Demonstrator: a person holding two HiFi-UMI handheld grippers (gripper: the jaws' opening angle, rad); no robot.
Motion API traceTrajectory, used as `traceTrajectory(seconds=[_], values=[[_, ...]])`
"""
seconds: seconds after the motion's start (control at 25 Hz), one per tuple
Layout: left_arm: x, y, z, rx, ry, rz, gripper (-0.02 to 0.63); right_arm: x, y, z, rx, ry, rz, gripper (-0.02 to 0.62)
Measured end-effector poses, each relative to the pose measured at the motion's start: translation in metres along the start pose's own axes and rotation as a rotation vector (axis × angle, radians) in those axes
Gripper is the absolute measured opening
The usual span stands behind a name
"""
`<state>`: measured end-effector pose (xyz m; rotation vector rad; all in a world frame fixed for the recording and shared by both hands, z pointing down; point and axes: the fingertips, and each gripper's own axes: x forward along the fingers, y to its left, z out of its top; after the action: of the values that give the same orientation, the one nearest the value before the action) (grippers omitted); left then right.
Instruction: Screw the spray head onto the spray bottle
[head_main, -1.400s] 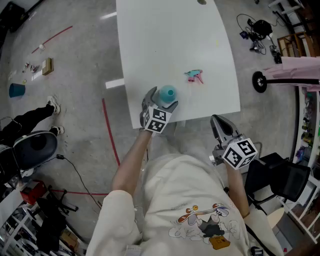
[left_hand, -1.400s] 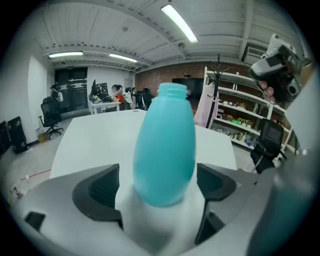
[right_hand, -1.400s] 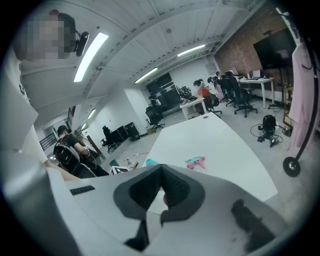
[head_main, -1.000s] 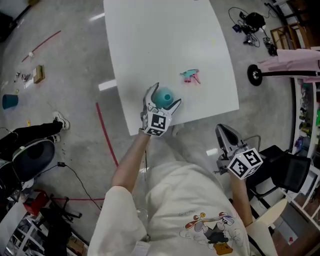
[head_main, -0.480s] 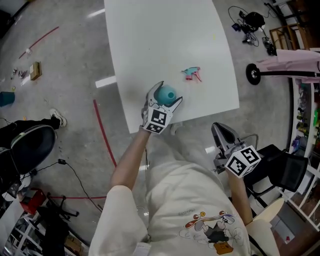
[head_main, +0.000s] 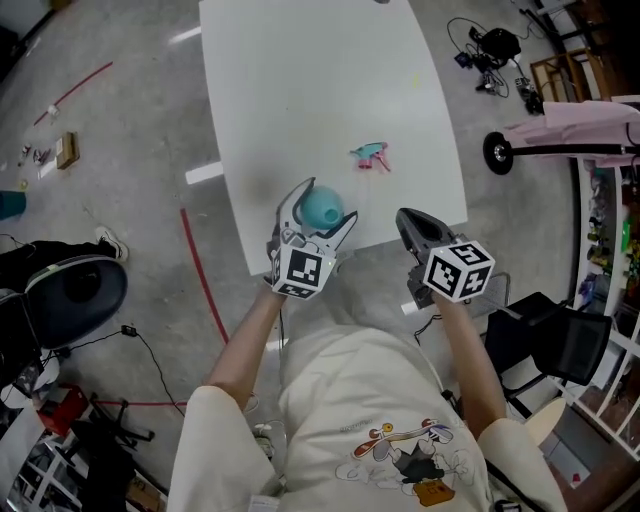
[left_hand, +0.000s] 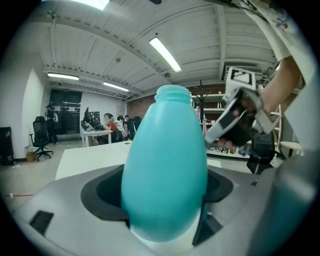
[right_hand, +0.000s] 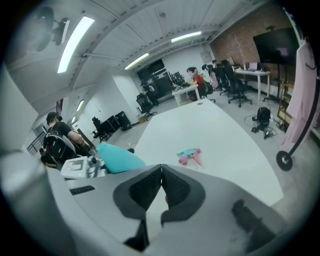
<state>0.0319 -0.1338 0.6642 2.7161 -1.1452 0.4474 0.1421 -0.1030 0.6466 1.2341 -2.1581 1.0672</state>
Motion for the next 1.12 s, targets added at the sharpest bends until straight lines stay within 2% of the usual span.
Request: traceTrajectory(seconds=[0.08,0.16,0.2,0.28,0.32,0.36,0.52,0.72,0.84,1.04,1.12], values=[[-0.008,-0.001,0.012,-0.007,-0.004,0.016,0.42,0.037,-0.014,0.001,0.116,0.101,0.056,0.028],[-0.009,-0.006,0.021,-0.016,-0.007,0.029,0.42,0.066,-0.029,0.002,0.314,0.229,0.128,0.095],[-0.008,-0.009,0.025,-0.021,-0.009,0.032,0.42,0.078,-0.038,0.003,0.439,0.289,0.153,0.098],[-0.009,-0.013,0.03,-0.027,-0.014,0.031,0.422,0.097,-0.053,0.007,0.671,0.365,0.161,0.098],[-0.01,-0.014,0.031,-0.029,-0.018,0.027,0.422,0.106,-0.059,0.01,0.745,0.389,0.144,0.098],[-0.013,-0.013,0.03,-0.031,-0.021,0.023,0.422,0.114,-0.063,0.012,0.774,0.413,0.114,0.098],[-0.027,-0.004,0.021,-0.047,-0.015,0.008,0.421,0.14,-0.066,0.01,0.678,0.521,-0.027,0.118],[-0.034,0.002,0.016,-0.058,-0.006,0.018,0.422,0.152,-0.067,0.011,0.549,0.638,-0.115,0.147],[-0.046,0.011,0.013,-0.073,-0.011,0.03,0.42,0.158,-0.069,0.001,0.5,0.7,-0.197,0.161],[-0.053,0.025,0.011,-0.076,-0.008,0.063,0.422,0.167,-0.077,-0.013,0.466,0.771,-0.281,0.146],[-0.054,0.027,0.007,-0.083,-0.007,0.067,0.42,0.167,-0.08,-0.012,0.455,0.784,-0.289,0.14]])
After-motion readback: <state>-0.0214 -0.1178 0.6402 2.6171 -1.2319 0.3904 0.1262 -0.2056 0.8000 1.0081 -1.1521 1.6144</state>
